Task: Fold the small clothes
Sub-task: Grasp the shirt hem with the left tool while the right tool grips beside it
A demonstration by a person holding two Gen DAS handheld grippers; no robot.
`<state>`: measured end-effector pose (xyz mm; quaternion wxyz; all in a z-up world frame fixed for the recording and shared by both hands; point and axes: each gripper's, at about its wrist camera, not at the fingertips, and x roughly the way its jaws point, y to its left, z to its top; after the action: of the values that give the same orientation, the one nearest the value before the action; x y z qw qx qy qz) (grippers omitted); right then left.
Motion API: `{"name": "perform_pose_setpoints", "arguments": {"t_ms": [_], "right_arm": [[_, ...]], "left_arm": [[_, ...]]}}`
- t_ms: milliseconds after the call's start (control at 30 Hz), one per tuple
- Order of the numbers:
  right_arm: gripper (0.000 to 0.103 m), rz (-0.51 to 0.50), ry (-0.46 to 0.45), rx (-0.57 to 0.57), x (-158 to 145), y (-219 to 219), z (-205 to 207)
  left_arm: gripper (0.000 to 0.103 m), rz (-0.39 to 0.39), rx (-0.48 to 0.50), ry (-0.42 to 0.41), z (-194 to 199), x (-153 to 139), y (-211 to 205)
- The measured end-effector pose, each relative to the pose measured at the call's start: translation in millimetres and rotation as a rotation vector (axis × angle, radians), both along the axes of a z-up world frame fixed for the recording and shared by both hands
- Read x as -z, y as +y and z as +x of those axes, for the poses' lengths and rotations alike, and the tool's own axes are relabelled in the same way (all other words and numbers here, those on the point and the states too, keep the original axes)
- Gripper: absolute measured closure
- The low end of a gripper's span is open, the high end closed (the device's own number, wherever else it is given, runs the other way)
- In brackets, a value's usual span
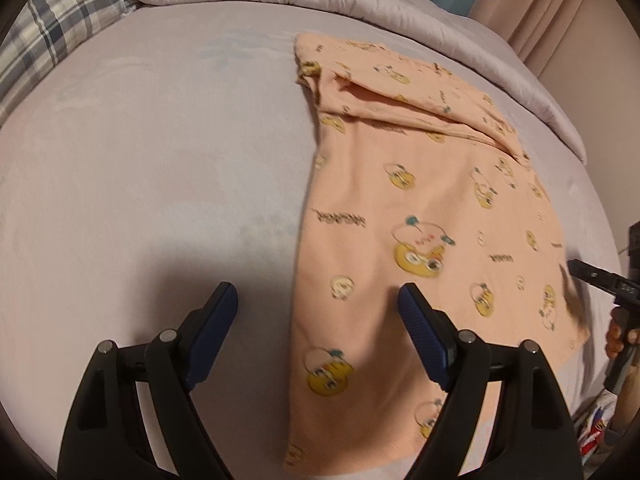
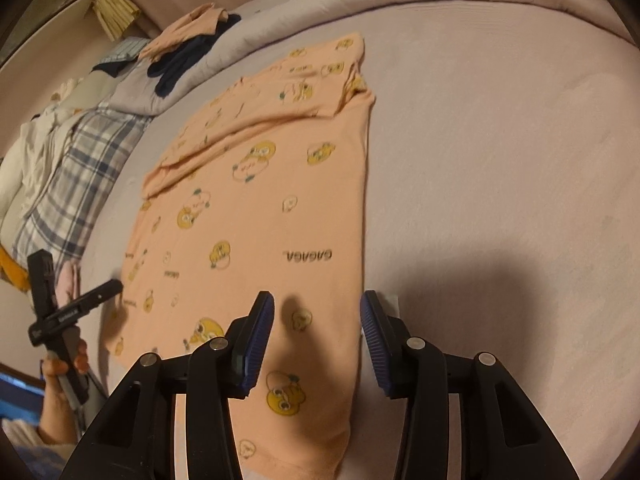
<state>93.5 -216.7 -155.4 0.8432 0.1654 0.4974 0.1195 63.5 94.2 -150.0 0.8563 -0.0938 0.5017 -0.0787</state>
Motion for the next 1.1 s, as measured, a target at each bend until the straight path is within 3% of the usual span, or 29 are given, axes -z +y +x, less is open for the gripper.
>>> {"name": "perform_pose_setpoints", "arguments": {"t_ms": [367,567,833,1000,1067,1100], "right_arm": [[0.058,0.1,0.055,-0.036,8,-7,-24],[0.058,0.203,0.082,-0.045,13,-19,-41],[0.058,0.353,0.072,-0.05,23,-20,-38],[0.058,0.376,0.054,-0.087,24,-11,-24],[0.058,0.367,0.045,-0.095,23,-8,-18],[0.059,0.362,0.04,-0.101,23,-9,-18]], "left_arm": [[0.021,-0.082,0.087,0.022,-32,3,-11],[0.022,-0.272,0.117,0.05,-40,5,4],[0.022,-0.449,0.109,0.065,-25,10,11],[0.025,-0.437,0.129,0.065,-17,7,2],[0.032,-0.41,0.127,0.064,-13,5,-3],[0.043,-0.402,0.124,0.063,-12,4,-4]]}}
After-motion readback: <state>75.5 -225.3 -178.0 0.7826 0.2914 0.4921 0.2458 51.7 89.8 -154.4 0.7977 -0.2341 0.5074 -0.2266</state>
